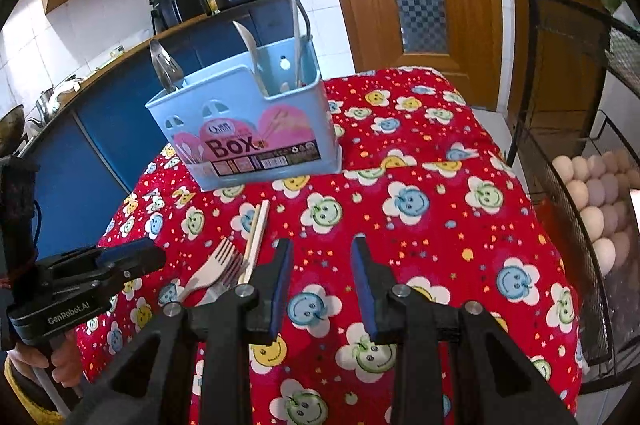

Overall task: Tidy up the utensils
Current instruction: 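Withdraw both open tools back to the remaining utensils on the cloth, then grasp the white plastic fork with the left tool while the right tool grasps a wooden chopstick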

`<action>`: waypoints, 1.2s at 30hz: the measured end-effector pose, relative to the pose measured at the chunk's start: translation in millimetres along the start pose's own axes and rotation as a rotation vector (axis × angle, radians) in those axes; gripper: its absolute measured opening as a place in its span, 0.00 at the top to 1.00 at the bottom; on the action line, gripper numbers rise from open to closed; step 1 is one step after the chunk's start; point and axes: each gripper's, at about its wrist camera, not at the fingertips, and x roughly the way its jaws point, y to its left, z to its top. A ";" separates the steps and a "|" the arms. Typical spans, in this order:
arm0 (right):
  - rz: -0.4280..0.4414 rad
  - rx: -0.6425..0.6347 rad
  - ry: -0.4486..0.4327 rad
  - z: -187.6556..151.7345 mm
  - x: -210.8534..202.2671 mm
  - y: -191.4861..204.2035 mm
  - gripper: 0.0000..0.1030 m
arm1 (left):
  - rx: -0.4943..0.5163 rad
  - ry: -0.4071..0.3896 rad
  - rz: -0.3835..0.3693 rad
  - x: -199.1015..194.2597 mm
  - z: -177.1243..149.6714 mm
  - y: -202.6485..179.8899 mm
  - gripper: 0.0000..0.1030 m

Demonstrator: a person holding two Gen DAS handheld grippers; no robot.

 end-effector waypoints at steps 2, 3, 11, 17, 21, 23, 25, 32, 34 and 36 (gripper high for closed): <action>0.002 0.002 0.004 -2.5 0.8 -0.8 0.68 | 0.005 0.024 -0.003 6.0 -1.9 -1.1 0.74; 0.003 0.003 0.005 -3.4 1.1 -0.8 0.68 | 0.005 0.034 -0.005 8.6 -2.6 -1.6 0.74; 0.016 0.017 0.021 -10.0 4.6 -3.9 0.67 | 0.031 0.126 0.010 34.1 -10.1 -6.4 0.74; 0.020 0.024 0.031 -11.7 7.1 -5.6 0.67 | 0.070 0.138 0.071 45.9 -16.0 -9.0 0.74; 0.022 0.021 0.035 -11.9 7.9 -5.3 0.67 | 0.028 0.095 0.152 46.6 -13.0 -1.9 0.73; 0.022 0.017 0.039 -12.3 8.7 -4.7 0.67 | -0.010 0.087 0.172 46.7 -11.8 5.1 0.73; 0.023 0.015 0.042 -12.5 9.6 -4.3 0.67 | -0.046 0.086 0.159 46.7 -10.0 13.5 0.73; 0.028 0.012 0.060 -13.3 15.6 -2.5 0.67 | -0.058 0.115 0.094 49.8 -1.2 21.2 0.73; 0.028 0.009 0.064 -13.6 16.9 -1.2 0.67 | -0.076 0.116 0.066 52.3 3.9 26.1 0.73; 0.026 0.005 0.072 -13.1 19.1 -0.2 0.67 | -0.091 0.117 0.041 56.4 10.5 32.6 0.73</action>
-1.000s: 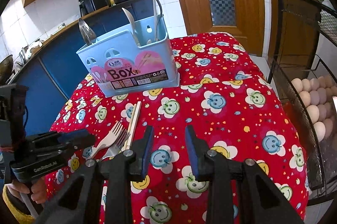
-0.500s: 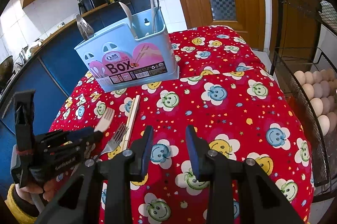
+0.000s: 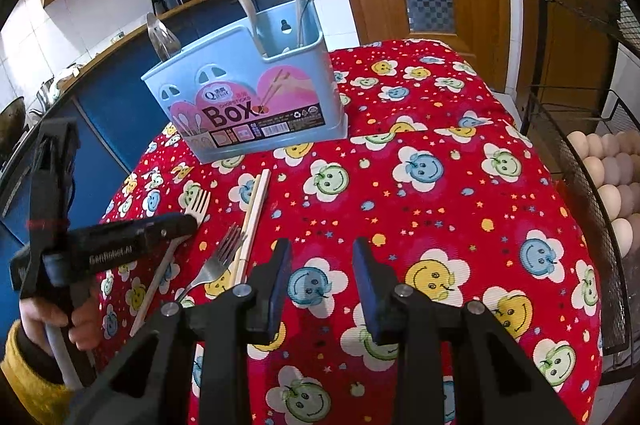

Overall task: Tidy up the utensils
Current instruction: 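Grasp the white plastic fork with the left tool while the right tool grasps a wooden chopstick, then lift the white fork and the chopstick off the cloth with both tools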

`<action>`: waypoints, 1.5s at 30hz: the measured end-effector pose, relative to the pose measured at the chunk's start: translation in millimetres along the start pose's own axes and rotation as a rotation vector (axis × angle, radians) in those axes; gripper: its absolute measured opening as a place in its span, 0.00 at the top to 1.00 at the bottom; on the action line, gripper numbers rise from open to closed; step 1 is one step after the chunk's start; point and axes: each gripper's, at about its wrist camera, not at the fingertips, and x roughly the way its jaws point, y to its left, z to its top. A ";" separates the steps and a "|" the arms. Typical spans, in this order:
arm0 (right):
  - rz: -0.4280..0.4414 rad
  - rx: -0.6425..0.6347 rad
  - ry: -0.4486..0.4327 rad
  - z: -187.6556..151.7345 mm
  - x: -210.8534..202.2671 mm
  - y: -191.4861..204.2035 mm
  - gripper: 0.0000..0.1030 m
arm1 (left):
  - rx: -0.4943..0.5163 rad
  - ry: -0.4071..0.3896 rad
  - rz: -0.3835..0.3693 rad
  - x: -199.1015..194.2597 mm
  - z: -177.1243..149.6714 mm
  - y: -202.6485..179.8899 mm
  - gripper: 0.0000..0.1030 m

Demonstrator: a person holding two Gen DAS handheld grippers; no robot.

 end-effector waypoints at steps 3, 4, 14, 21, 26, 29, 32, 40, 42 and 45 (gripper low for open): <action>0.001 -0.012 0.010 3.8 3.5 1.7 0.67 | -0.004 0.032 -0.031 8.2 5.3 4.8 0.73; 0.000 -0.015 0.014 5.3 4.8 2.3 0.67 | 0.004 0.032 -0.036 9.5 5.9 5.1 0.73; 0.048 -0.053 0.086 24.3 31.6 14.7 0.67 | -0.007 -0.022 -0.063 5.5 3.5 -0.3 0.96; 0.125 -0.041 0.159 37.9 54.6 21.2 0.67 | -0.048 -0.135 -0.037 -18.1 -1.7 10.9 0.97; 0.156 -0.010 0.232 44.7 74.7 21.4 0.67 | -0.126 -0.212 -0.079 -33.4 1.4 24.3 0.97; 0.165 -0.002 0.257 47.6 82.0 21.6 0.67 | -0.134 -0.251 -0.094 -42.3 2.3 27.4 0.97; 0.183 0.001 0.273 50.5 87.5 23.3 0.72 | -0.140 -0.270 -0.095 -45.7 3.0 28.2 0.97; 0.240 0.044 0.308 55.2 100.7 20.4 0.89 | -0.163 -0.287 -0.121 -48.0 0.4 32.9 0.97; 0.226 0.020 0.286 55.7 96.5 23.0 0.90 | -0.157 -0.287 -0.124 -48.4 -0.3 32.2 0.97; 0.194 -0.021 0.249 56.1 88.0 25.9 0.90 | -0.154 -0.288 -0.132 -48.1 -1.1 31.1 0.97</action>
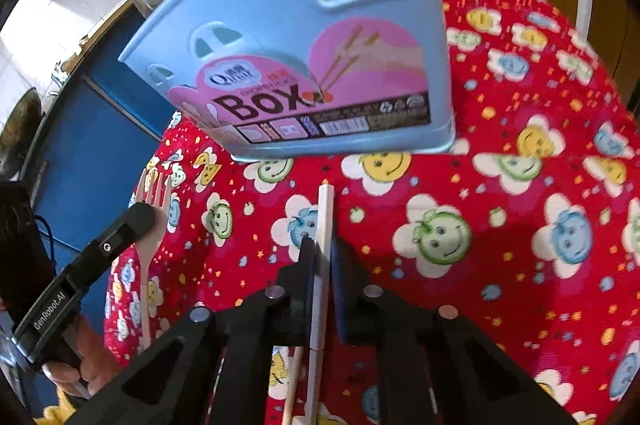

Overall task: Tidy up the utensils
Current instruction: 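Lift the white fork and the chopstick off the cloth with both tools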

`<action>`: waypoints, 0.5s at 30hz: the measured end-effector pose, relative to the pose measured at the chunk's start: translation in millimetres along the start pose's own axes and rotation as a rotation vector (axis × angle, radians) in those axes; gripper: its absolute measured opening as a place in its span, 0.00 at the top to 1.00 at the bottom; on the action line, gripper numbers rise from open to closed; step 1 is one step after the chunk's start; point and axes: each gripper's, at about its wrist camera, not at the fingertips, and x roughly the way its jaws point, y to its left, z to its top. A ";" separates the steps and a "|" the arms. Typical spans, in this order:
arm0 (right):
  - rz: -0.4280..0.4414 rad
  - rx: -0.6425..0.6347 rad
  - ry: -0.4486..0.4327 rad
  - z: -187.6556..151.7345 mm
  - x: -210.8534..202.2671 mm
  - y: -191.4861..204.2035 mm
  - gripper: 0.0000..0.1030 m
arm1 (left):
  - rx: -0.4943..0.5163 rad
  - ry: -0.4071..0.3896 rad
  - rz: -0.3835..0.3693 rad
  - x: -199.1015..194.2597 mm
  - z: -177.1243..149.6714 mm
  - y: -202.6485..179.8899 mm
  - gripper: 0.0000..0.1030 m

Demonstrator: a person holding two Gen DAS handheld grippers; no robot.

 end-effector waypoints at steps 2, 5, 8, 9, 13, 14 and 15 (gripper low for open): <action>0.004 -0.010 -0.012 -0.1 -4.3 -0.4 0.90 | 0.000 -0.002 -0.006 -0.2 -0.9 -0.5 0.97; -0.005 -0.012 -0.015 -0.5 -8.0 -3.1 0.90 | 0.004 0.002 -0.008 0.4 -1.4 -1.7 0.97; -0.014 -0.012 -0.032 -2.7 -15.8 -7.2 0.91 | -0.001 0.000 -0.006 -0.8 -1.4 -1.3 0.97; -0.019 -0.014 -0.034 -3.9 -19.0 -9.7 0.91 | 0.001 0.003 0.003 -0.4 -1.6 -1.2 0.97; -0.064 -0.020 -0.016 -6.1 -17.4 -11.5 0.90 | 0.019 0.065 0.055 10.3 -5.0 1.9 0.97; -0.072 -0.024 -0.011 -6.6 -16.9 -12.2 0.90 | 0.019 0.087 0.058 13.8 -7.1 2.8 0.97; -0.080 -0.027 -0.006 -6.7 -16.1 -12.9 0.90 | 0.025 0.103 0.066 16.4 -8.8 3.0 0.97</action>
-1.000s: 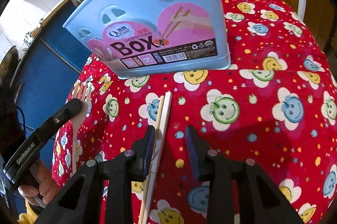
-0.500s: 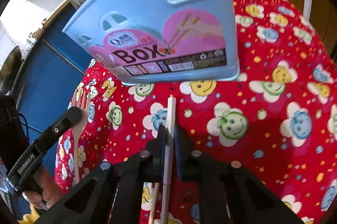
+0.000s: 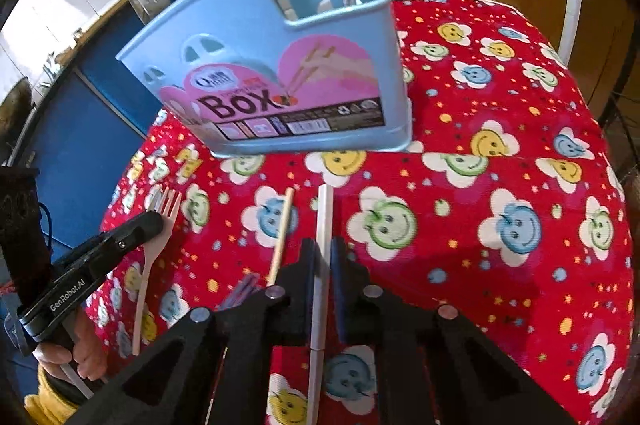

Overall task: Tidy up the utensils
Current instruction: 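Lift the white fork and the chopstick off the cloth with both tools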

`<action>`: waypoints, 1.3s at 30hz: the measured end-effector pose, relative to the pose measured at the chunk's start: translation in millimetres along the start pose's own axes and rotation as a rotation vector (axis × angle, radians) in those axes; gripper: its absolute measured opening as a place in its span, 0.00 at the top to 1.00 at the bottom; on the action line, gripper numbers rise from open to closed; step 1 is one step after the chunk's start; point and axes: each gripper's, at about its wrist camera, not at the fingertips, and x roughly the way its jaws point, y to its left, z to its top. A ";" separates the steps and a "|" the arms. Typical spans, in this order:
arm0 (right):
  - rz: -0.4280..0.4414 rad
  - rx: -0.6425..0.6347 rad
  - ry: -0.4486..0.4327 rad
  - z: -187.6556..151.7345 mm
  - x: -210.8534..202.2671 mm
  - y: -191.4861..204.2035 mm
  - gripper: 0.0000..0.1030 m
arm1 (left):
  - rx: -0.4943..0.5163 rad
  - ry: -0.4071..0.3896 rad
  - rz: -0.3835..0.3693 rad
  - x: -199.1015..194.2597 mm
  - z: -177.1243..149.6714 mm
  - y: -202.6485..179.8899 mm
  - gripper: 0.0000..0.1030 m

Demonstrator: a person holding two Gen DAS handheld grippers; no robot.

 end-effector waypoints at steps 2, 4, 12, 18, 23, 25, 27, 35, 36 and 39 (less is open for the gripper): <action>-0.016 -0.007 0.012 -0.2 0.8 -1.0 0.90 | 0.018 0.040 0.038 7.0 -2.6 -0.8 0.97; -0.021 -0.010 0.022 -0.2 2.1 -1.6 0.90 | 0.020 0.086 0.067 14.6 -3.4 0.1 0.97; -0.016 -0.020 0.064 5.8 12.6 -2.9 0.90 | 0.090 0.169 0.117 27.2 5.5 -3.5 0.92; -0.005 -0.038 0.090 11.2 16.6 -3.7 0.90 | 0.149 0.216 0.139 35.8 10.2 -7.9 0.88; 0.033 -0.019 0.103 15.3 19.3 -8.5 0.90 | 0.142 0.238 0.115 44.5 14.0 -7.3 0.87; 0.050 -0.005 0.106 17.4 21.3 -10.6 0.90 | 0.144 0.231 0.108 43.8 13.5 -6.8 0.90; 0.055 0.001 0.106 17.5 20.5 -12.3 0.92 | 0.139 0.222 0.096 42.9 13.0 -6.1 0.94; 0.038 -0.025 0.064 12.4 14.1 -9.1 0.92 | 0.097 0.151 0.039 22.4 12.5 -7.6 0.96; 0.041 -0.021 0.056 11.4 11.8 -8.0 0.92 | 0.085 0.135 0.033 18.0 13.3 -7.4 0.96; 0.054 -0.027 0.012 8.8 -2.0 -5.6 0.92 | 0.048 0.086 0.019 5.4 16.5 -7.1 0.96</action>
